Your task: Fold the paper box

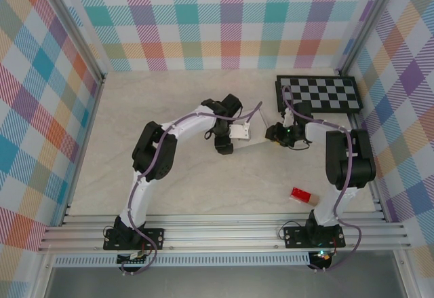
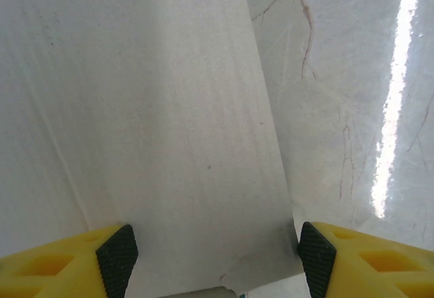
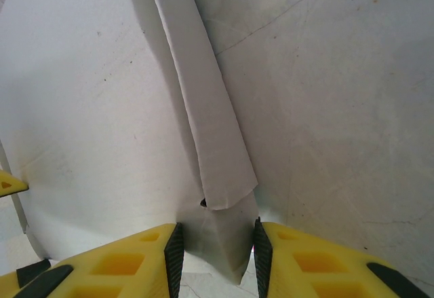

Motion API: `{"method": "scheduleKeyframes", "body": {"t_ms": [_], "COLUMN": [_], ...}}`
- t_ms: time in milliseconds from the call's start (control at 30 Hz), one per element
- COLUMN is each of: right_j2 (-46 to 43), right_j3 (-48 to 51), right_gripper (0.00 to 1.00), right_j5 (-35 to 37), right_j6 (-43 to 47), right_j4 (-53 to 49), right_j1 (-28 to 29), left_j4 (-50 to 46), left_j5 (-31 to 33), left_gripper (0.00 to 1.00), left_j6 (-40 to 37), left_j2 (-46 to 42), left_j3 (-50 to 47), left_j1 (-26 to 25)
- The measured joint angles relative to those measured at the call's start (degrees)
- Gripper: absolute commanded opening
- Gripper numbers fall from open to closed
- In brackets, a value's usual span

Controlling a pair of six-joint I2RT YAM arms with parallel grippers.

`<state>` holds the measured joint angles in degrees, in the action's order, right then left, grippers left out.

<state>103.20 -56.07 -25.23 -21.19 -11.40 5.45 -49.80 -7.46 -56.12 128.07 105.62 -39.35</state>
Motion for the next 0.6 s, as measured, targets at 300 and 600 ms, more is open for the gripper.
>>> {"method": "scheduleKeyframes", "body": {"t_ms": [300,600], "right_j2": [0.22,0.22], "right_j3": [-0.24,-0.24], "right_gripper": [0.35,0.35], "right_j5": [-0.22,-0.33], "right_j6": [0.02,0.02], "right_j4": [0.02,0.09], "right_j1": [-0.17,-0.22], "left_j4": [-2.75,-1.9], "left_j5": [-8.41,-3.5], "left_gripper": [0.68,0.66], "left_j6": [7.61,6.27], "left_j2": [2.12,2.58], "left_j3": [4.17,4.09], "left_j1": [2.78,1.7]}}
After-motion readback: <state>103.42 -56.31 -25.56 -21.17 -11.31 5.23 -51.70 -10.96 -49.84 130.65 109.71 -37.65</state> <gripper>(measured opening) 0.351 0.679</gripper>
